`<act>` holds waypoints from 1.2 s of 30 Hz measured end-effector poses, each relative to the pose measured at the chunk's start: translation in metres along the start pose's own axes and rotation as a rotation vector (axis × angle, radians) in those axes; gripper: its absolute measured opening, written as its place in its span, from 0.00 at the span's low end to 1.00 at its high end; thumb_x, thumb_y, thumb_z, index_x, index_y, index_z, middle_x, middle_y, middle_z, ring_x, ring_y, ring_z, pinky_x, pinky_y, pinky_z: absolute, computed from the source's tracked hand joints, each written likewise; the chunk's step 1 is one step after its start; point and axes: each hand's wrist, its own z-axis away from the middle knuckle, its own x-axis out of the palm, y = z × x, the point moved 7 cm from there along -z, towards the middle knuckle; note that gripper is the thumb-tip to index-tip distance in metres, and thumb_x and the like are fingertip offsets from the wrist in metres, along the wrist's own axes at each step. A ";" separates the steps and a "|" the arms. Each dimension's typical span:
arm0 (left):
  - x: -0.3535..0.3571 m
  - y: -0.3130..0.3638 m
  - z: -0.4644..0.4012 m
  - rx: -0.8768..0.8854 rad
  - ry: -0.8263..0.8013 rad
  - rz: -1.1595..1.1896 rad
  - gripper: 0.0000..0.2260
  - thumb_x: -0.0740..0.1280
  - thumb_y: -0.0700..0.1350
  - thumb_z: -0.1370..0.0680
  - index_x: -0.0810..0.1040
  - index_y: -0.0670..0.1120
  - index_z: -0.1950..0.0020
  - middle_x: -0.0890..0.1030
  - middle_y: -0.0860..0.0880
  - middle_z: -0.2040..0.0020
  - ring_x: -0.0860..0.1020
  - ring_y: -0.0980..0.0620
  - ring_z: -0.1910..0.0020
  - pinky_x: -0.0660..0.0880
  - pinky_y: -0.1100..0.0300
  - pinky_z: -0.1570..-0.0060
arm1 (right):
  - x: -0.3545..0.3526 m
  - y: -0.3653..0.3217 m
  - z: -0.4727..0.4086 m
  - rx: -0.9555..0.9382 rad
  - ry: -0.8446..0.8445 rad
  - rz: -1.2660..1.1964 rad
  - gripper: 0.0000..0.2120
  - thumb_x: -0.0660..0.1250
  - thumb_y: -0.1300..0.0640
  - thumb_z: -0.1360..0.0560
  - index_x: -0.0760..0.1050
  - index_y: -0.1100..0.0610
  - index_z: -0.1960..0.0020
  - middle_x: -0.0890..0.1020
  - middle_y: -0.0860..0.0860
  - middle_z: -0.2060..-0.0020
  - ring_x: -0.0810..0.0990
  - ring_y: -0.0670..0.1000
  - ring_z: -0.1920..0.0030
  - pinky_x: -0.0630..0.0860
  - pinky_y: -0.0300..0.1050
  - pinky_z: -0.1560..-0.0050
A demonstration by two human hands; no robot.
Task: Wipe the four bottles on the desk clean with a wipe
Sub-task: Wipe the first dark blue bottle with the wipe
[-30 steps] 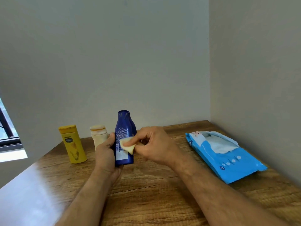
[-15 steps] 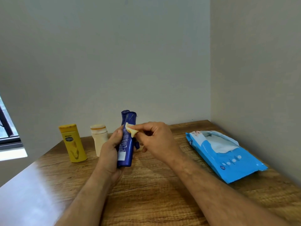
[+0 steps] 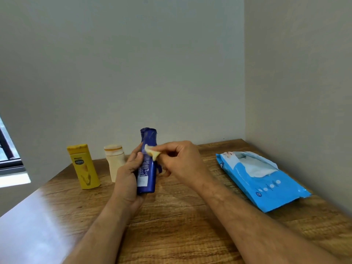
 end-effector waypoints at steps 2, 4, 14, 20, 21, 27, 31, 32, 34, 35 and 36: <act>0.002 -0.002 0.003 -0.018 -0.023 -0.053 0.21 0.69 0.47 0.27 0.78 0.48 0.34 0.85 0.47 0.57 0.81 0.53 0.67 0.79 0.62 0.72 | -0.009 0.000 -0.002 -0.008 0.094 -0.045 0.08 0.71 0.55 0.23 0.84 0.50 0.45 0.85 0.49 0.59 0.81 0.44 0.67 0.81 0.41 0.67; 0.005 -0.005 0.004 -0.055 -0.101 -0.097 0.30 0.78 0.48 0.33 0.76 0.49 0.32 0.83 0.46 0.56 0.79 0.52 0.68 0.77 0.61 0.73 | -0.012 0.002 -0.003 -0.013 0.129 -0.063 0.08 0.70 0.56 0.23 0.84 0.50 0.44 0.85 0.47 0.57 0.82 0.44 0.65 0.81 0.40 0.67; 0.008 0.014 0.009 0.381 0.008 -0.925 0.39 0.79 0.39 0.32 0.63 0.64 0.31 0.79 0.58 0.43 0.82 0.58 0.49 0.79 0.63 0.52 | -0.004 -0.014 0.003 -0.297 0.078 0.467 0.14 0.68 0.55 0.22 0.81 0.43 0.40 0.78 0.45 0.55 0.78 0.44 0.53 0.78 0.36 0.52; 0.010 0.019 0.012 0.514 0.070 -1.113 0.37 0.79 0.44 0.31 0.63 0.62 0.30 0.80 0.60 0.48 0.81 0.61 0.53 0.80 0.59 0.55 | -0.004 -0.028 0.010 -0.491 0.210 0.590 0.14 0.68 0.59 0.22 0.81 0.49 0.38 0.77 0.49 0.56 0.76 0.47 0.53 0.79 0.43 0.51; 0.010 0.019 0.011 0.520 0.073 -1.093 0.37 0.79 0.44 0.31 0.63 0.62 0.30 0.80 0.59 0.47 0.81 0.60 0.53 0.80 0.58 0.56 | -0.006 -0.028 0.010 -0.494 0.221 0.565 0.15 0.68 0.60 0.23 0.81 0.50 0.38 0.77 0.49 0.56 0.77 0.47 0.54 0.79 0.43 0.52; 0.009 0.020 0.010 0.518 0.080 -1.012 0.36 0.80 0.47 0.31 0.63 0.59 0.31 0.79 0.54 0.44 0.82 0.55 0.54 0.79 0.62 0.59 | -0.011 -0.025 0.009 -0.436 0.254 0.477 0.14 0.68 0.61 0.23 0.81 0.53 0.38 0.82 0.48 0.51 0.80 0.45 0.52 0.80 0.37 0.50; 0.009 0.020 0.009 0.516 0.090 -1.030 0.36 0.80 0.49 0.30 0.59 0.59 0.33 0.77 0.51 0.43 0.81 0.56 0.53 0.76 0.71 0.59 | -0.017 -0.012 0.003 -0.303 0.275 0.450 0.12 0.68 0.59 0.23 0.82 0.52 0.40 0.83 0.46 0.49 0.79 0.40 0.52 0.76 0.27 0.51; 0.009 0.018 0.009 0.506 0.083 -1.038 0.37 0.80 0.48 0.31 0.58 0.59 0.33 0.76 0.51 0.42 0.81 0.57 0.53 0.76 0.71 0.59 | -0.017 -0.010 0.003 -0.284 0.266 0.444 0.12 0.68 0.58 0.22 0.82 0.52 0.40 0.84 0.46 0.49 0.79 0.39 0.52 0.75 0.26 0.51; 0.006 0.015 0.007 0.488 0.081 -1.066 0.38 0.80 0.47 0.31 0.56 0.59 0.33 0.76 0.50 0.42 0.82 0.56 0.53 0.78 0.68 0.60 | -0.017 -0.010 0.003 -0.281 0.258 0.445 0.13 0.68 0.57 0.22 0.81 0.52 0.38 0.84 0.46 0.49 0.79 0.40 0.52 0.75 0.26 0.52; 0.004 0.014 0.007 0.482 0.086 -1.080 0.38 0.80 0.47 0.30 0.56 0.59 0.33 0.76 0.50 0.42 0.82 0.55 0.53 0.79 0.66 0.60 | -0.015 -0.012 0.004 -0.302 0.260 0.448 0.13 0.68 0.57 0.22 0.81 0.52 0.38 0.84 0.47 0.50 0.79 0.41 0.52 0.76 0.28 0.52; 0.004 0.014 0.007 0.482 0.086 -1.096 0.37 0.79 0.48 0.30 0.56 0.59 0.34 0.77 0.51 0.43 0.82 0.54 0.54 0.79 0.64 0.60 | -0.014 -0.016 0.006 -0.335 0.258 0.451 0.13 0.68 0.57 0.22 0.81 0.51 0.37 0.83 0.47 0.51 0.80 0.43 0.53 0.77 0.31 0.52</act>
